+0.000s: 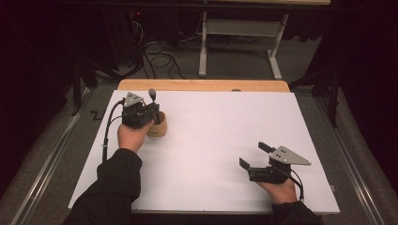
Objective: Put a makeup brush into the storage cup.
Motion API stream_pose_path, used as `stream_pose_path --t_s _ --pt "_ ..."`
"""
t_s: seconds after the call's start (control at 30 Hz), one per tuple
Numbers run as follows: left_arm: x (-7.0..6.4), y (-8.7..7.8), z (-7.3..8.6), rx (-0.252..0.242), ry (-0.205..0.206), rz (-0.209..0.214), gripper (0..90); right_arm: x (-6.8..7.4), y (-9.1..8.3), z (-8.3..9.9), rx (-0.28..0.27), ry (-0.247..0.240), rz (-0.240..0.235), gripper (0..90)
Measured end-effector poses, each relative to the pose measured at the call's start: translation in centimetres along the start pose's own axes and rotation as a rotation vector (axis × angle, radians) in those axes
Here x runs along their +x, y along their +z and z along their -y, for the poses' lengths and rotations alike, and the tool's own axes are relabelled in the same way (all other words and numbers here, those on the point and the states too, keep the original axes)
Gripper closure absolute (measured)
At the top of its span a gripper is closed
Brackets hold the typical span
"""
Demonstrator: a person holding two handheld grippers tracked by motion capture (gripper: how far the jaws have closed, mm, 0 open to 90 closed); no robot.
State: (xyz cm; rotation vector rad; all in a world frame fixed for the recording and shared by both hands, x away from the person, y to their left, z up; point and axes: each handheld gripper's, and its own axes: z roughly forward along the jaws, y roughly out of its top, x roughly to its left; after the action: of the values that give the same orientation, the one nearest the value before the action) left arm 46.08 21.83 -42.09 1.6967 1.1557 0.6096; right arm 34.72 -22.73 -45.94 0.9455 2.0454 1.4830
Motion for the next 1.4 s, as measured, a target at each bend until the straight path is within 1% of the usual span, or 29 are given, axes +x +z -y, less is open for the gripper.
stream_pose_path --t_s 0.17,0.2,0.27,0.33,0.37,0.5,0.9,1.17,1.4 --pt "-0.1 0.1 -0.1 -0.007 -0.001 0.007 76.2 0.1 0.0 0.0 -0.002 -0.001 0.001 5.8" --pt "-0.2 0.1 -0.1 -0.014 -0.003 0.006 72.1 0.1 0.0 0.0 -0.001 -0.002 0.000 5.8" --pt "-0.1 -0.1 -0.2 -0.029 -0.010 0.013 59.4 0.1 0.0 0.0 -0.001 -0.003 0.000 5.9" --pt "-0.1 -0.3 -0.3 -0.045 -0.014 0.008 50.5 0.1 0.0 0.0 -0.001 -0.002 0.001 5.8" --pt "-0.1 -0.4 -0.4 -0.048 -0.017 0.009 48.0 0.1 0.0 0.0 -0.001 -0.002 0.001 5.9" --pt "-0.1 -0.7 -0.4 -0.049 -0.019 0.018 46.3 0.1 0.1 0.0 0.001 -0.004 0.000 6.0" --pt "-0.3 -1.1 -0.5 -0.045 -0.008 0.021 44.7 0.2 0.0 0.0 0.002 -0.004 0.000 6.2" --pt "-0.6 -1.5 -0.3 -0.049 0.000 0.028 40.1 0.2 0.0 0.0 0.000 -0.007 0.001 6.2" --pt "-0.8 -2.0 0.3 -0.053 0.001 0.036 33.3 0.2 -0.1 0.0 -0.003 -0.009 0.004 6.2"
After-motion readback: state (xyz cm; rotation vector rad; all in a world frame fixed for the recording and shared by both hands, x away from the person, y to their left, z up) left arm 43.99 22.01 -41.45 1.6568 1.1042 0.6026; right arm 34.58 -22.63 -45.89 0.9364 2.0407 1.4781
